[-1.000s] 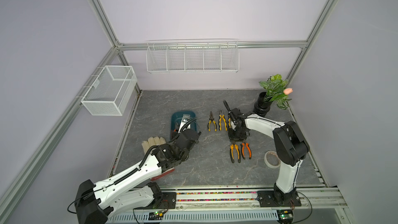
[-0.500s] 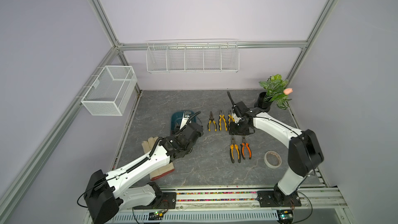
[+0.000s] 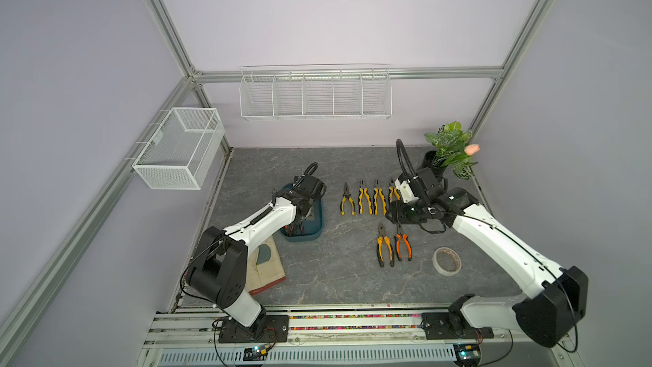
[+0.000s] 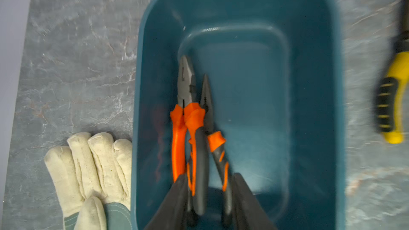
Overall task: Take the pliers out of the storage box
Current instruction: Pick up the pliers from the storage box.
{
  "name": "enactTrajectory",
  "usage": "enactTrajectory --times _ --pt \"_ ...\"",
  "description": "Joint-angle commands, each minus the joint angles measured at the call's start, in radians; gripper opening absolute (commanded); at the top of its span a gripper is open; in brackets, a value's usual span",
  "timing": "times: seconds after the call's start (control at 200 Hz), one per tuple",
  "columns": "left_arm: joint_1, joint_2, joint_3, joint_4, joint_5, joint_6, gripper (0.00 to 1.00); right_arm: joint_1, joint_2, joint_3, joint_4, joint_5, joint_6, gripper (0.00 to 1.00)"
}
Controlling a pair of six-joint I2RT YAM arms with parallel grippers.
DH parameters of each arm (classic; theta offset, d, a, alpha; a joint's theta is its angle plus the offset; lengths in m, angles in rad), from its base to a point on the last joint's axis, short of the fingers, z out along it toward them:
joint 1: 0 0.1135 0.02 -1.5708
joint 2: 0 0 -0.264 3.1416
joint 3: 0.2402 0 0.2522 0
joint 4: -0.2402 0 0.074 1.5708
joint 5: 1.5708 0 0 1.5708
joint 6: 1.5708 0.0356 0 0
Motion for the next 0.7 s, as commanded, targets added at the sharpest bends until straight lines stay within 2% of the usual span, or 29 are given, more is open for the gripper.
enactTrajectory --times 0.0,0.12,0.23,0.61,0.695 --pt "0.015 0.04 0.034 -0.053 0.053 -0.041 0.4 0.005 -0.038 -0.04 0.011 -0.026 0.004 0.5" --pt "0.021 0.089 0.024 -0.051 0.092 -0.051 0.39 0.004 -0.039 -0.063 0.029 -0.033 0.007 0.5" --pt "0.026 0.113 0.004 -0.028 0.095 -0.065 0.32 0.005 -0.028 -0.07 0.039 -0.042 0.007 0.5" --pt "0.049 0.136 -0.037 -0.005 0.064 -0.066 0.32 0.005 -0.002 -0.08 0.053 -0.054 0.016 0.5" --pt "0.056 0.137 -0.045 0.003 0.067 -0.059 0.29 0.005 0.0 -0.086 0.058 -0.054 0.018 0.5"
